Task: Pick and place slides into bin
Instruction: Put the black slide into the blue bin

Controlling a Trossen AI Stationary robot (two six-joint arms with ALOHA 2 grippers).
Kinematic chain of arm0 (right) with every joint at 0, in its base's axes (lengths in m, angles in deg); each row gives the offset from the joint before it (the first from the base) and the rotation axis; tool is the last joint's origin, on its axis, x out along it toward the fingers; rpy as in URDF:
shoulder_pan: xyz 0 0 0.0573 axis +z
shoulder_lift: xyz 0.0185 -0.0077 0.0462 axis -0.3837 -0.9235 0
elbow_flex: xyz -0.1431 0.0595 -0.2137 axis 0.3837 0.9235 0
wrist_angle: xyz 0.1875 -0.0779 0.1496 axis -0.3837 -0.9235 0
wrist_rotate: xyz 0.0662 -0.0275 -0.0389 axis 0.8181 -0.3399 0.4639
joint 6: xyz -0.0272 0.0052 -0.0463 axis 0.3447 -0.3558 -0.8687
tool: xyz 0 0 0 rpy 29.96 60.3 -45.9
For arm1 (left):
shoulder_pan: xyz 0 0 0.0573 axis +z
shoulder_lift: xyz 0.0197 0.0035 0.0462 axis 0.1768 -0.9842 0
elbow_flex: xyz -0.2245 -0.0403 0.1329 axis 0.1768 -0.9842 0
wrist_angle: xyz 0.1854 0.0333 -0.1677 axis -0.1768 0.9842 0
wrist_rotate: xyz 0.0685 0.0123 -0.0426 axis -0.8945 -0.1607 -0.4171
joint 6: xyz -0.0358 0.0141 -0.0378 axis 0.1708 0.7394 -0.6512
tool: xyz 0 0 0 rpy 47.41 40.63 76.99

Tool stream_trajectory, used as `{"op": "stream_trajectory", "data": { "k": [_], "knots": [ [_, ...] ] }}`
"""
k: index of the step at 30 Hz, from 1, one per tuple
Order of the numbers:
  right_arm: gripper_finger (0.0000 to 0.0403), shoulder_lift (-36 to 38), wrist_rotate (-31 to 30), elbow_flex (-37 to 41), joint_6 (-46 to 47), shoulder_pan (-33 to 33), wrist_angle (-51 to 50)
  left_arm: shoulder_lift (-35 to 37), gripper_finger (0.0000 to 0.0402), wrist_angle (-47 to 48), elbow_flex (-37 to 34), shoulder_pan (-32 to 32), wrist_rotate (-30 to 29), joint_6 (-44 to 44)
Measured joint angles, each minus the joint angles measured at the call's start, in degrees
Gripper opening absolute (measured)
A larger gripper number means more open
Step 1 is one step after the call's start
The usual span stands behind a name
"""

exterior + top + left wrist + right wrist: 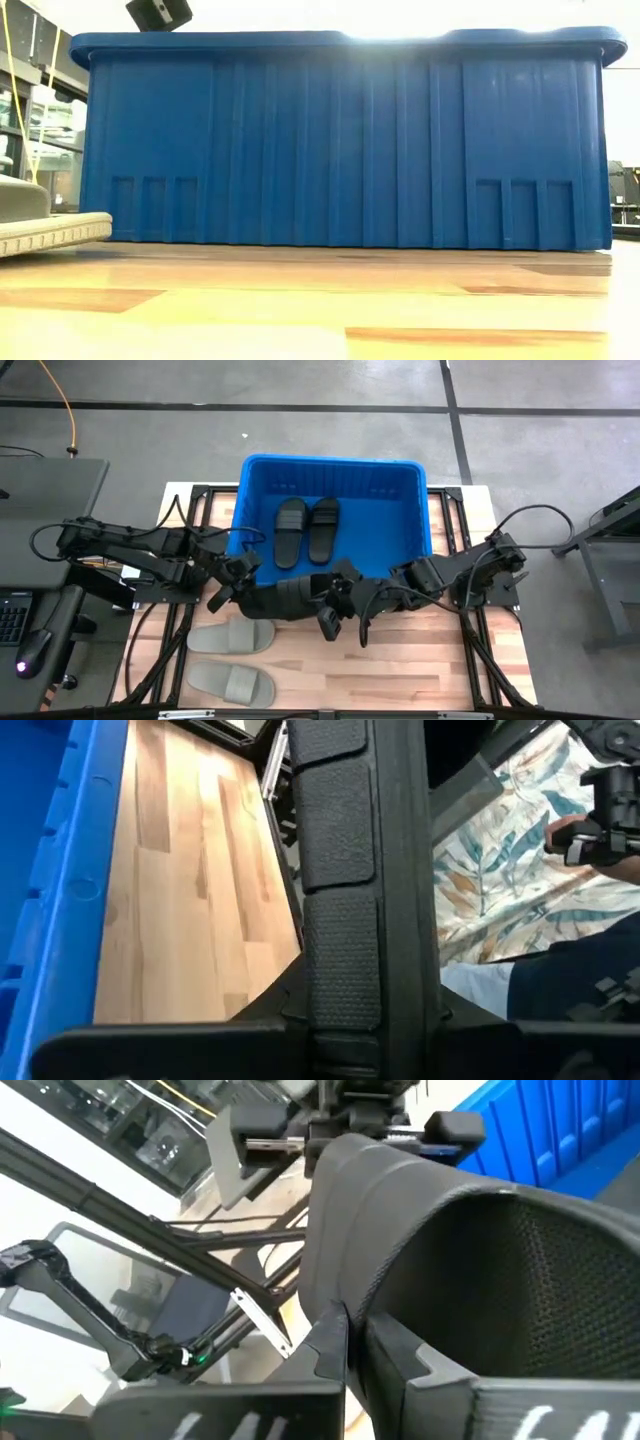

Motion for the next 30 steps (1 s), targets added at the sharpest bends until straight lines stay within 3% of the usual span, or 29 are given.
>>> {"op": "stream_trajectory", "data": {
  "k": [7, 16, 21, 30],
  "knots": [
    [0.0022, 0.13, -2.23, 0.00, 0.51, 0.06, -0.10, 0.14, 0.0047, -1.36, -0.03, -0.04, -0.09, -0.70],
    [0.0096, 0.54, -11.33, -0.02, 4.10, 4.78, -4.86, 3.68, 0.0047, 1.90, -0.09, -0.04, -0.12, -1.03],
    [0.0131, 0.90, -19.22, -0.02, 12.22, 9.38, -11.95, 6.24, 0.0047, 5.00, -0.09, -0.04, -1.62, -0.42],
    [0.0161, 0.71, -32.95, 0.00, 25.94, 16.47, -17.76, 11.02, 0.0047, -0.56, 0.02, 0.02, -8.50, -2.40]
  ]
}}
